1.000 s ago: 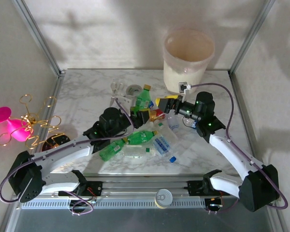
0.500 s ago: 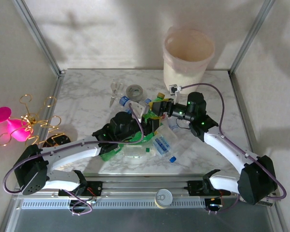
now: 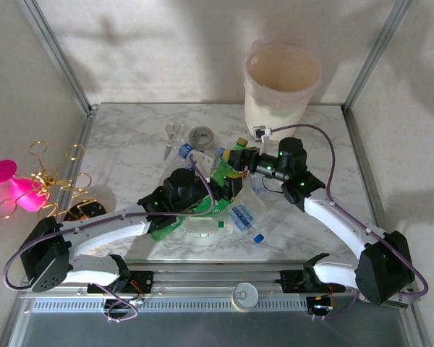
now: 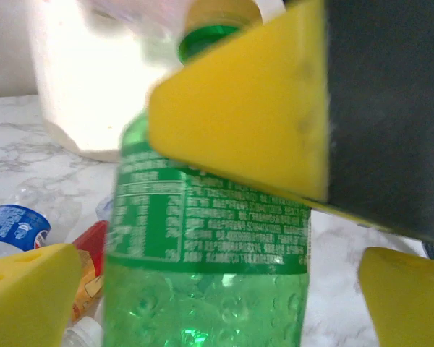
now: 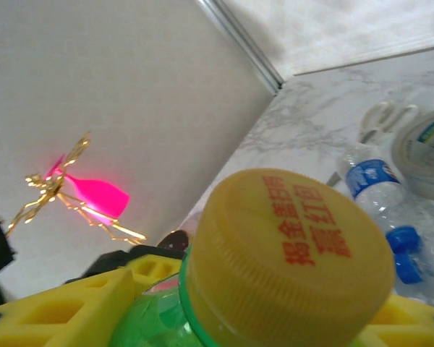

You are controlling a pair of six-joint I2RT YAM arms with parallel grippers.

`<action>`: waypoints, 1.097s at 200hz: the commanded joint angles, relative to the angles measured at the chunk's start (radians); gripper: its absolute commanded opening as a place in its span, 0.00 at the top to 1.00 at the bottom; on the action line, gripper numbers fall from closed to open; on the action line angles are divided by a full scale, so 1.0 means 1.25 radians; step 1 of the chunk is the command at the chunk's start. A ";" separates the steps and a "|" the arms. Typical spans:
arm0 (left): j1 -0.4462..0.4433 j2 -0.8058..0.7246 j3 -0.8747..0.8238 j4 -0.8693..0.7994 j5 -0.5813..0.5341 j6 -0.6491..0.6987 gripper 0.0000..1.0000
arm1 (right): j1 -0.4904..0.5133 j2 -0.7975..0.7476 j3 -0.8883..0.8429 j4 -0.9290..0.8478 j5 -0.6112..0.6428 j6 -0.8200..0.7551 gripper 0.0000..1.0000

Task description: Put the plastic bottles in the bin

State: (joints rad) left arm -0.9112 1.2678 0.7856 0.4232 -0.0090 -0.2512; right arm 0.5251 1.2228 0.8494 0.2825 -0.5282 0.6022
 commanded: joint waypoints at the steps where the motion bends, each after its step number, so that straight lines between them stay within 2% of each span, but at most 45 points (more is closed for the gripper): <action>1: -0.004 -0.059 -0.042 0.061 -0.106 -0.020 0.00 | -0.012 0.012 0.067 -0.050 0.079 -0.032 0.49; 30: 0.014 -0.135 -0.109 0.072 -0.233 -0.064 0.00 | -0.059 0.052 0.175 -0.120 0.128 -0.091 0.50; 57: 0.066 -0.200 -0.164 0.035 -0.270 -0.151 0.01 | -0.137 0.115 0.305 -0.159 0.142 -0.122 0.52; 127: 0.224 -0.333 -0.310 -0.074 -0.234 -0.358 0.00 | -0.280 0.384 0.768 -0.242 0.297 -0.177 0.52; 148: 0.239 -0.364 -0.338 -0.100 -0.229 -0.379 0.00 | -0.292 0.490 0.897 -0.264 0.354 -0.190 0.52; 192: 0.251 -0.402 -0.354 -0.140 -0.221 -0.382 0.00 | -0.295 0.716 1.160 -0.356 0.391 -0.220 0.52; 219: 0.256 -0.413 -0.357 -0.152 -0.215 -0.383 0.00 | -0.296 0.796 1.221 -0.395 0.401 -0.224 0.52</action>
State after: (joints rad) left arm -0.6041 0.7719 0.3511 0.2676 -0.2958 -0.7128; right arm 0.1547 2.1578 2.3028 -0.1345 -0.0666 0.3500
